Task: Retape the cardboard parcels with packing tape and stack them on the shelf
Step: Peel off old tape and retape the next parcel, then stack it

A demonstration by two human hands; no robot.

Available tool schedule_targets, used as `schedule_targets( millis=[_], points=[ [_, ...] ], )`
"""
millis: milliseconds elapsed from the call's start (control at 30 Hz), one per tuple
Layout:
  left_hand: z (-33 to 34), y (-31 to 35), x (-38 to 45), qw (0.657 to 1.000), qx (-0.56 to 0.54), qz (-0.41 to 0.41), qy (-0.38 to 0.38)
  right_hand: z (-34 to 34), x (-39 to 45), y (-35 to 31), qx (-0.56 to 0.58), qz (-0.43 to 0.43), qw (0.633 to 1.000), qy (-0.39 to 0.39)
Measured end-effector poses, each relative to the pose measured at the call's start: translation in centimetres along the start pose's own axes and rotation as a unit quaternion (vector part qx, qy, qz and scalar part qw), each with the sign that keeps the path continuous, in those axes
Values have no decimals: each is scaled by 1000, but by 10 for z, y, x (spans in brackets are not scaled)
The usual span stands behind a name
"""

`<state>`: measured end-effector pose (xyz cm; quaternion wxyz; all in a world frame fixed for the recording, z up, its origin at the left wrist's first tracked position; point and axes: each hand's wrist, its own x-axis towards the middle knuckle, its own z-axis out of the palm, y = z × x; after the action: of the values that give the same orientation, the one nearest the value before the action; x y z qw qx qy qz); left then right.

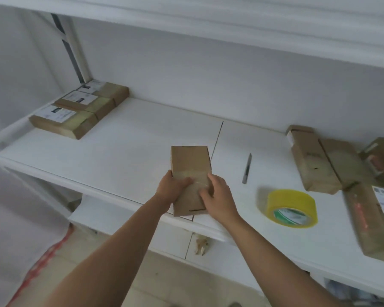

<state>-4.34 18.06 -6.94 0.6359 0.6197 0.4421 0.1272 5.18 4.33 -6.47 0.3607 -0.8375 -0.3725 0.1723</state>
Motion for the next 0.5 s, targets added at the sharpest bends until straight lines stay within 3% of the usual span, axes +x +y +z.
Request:
schedule_targets(
  millis=[133, 500],
  points=[
    [8, -1, 9, 982, 175, 26, 68, 8, 5, 4, 2, 19, 1000, -6],
    [-24, 2, 18, 949, 295, 69, 90, 18, 11, -8, 17, -25, 996, -82]
  ],
)
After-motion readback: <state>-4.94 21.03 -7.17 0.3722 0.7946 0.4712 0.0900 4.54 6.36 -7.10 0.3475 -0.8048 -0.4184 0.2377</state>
